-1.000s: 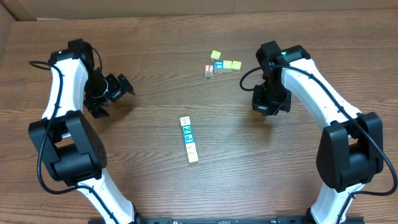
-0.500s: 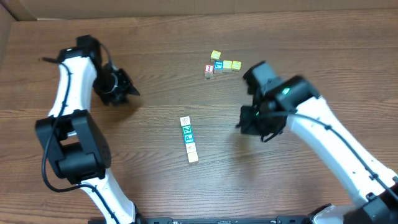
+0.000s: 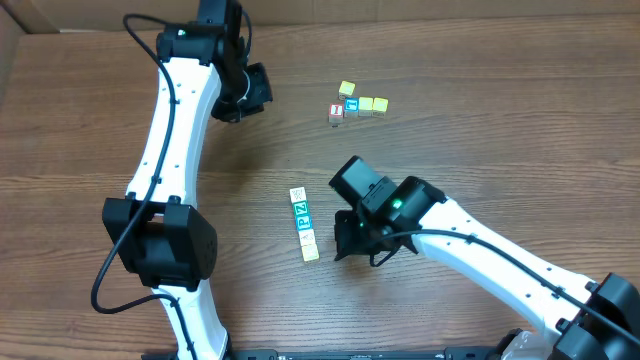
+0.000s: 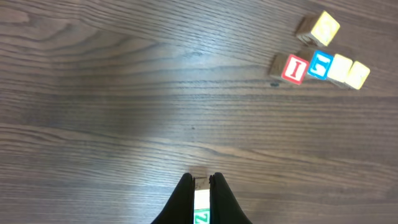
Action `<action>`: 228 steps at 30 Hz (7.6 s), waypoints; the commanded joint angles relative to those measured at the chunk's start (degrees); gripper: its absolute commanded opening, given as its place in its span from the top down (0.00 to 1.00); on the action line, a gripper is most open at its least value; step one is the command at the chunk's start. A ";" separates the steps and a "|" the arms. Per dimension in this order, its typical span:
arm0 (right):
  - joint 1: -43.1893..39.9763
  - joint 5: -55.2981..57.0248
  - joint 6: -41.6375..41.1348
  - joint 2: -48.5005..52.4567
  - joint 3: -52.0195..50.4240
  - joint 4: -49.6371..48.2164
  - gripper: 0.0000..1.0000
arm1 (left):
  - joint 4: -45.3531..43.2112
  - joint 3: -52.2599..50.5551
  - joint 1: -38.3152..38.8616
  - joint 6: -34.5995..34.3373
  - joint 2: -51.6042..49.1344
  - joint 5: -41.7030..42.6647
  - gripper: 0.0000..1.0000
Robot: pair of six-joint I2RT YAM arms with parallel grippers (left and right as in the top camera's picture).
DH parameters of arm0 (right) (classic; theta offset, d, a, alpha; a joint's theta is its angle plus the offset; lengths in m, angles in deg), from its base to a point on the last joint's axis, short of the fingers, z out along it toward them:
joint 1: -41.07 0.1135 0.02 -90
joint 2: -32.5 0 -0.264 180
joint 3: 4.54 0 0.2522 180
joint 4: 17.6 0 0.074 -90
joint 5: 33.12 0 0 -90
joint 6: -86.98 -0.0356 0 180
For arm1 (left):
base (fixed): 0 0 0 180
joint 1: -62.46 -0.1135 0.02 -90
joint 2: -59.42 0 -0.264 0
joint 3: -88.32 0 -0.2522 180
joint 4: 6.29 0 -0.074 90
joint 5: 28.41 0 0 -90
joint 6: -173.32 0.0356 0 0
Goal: Flip 5 blocks
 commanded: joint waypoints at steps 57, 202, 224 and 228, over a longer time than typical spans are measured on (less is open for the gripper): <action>16.85 14.45 -28.44 14.56 -5.81 -18.88 0.96 | 0.76 -10.67 7.43 -0.39 -16.90 0.09 0.96; 15.93 18.34 -30.34 15.50 -5.79 -26.38 0.95 | 0.02 -8.44 7.56 0.61 -16.90 -0.52 0.96; 15.93 18.34 -30.34 15.50 -5.79 -26.38 0.95 | 2.23 -10.27 10.34 0.72 -16.90 -2.62 0.96; 15.93 18.14 -30.36 15.50 -5.79 -26.43 0.95 | 2.73 -10.27 10.36 1.31 -16.90 -0.76 0.96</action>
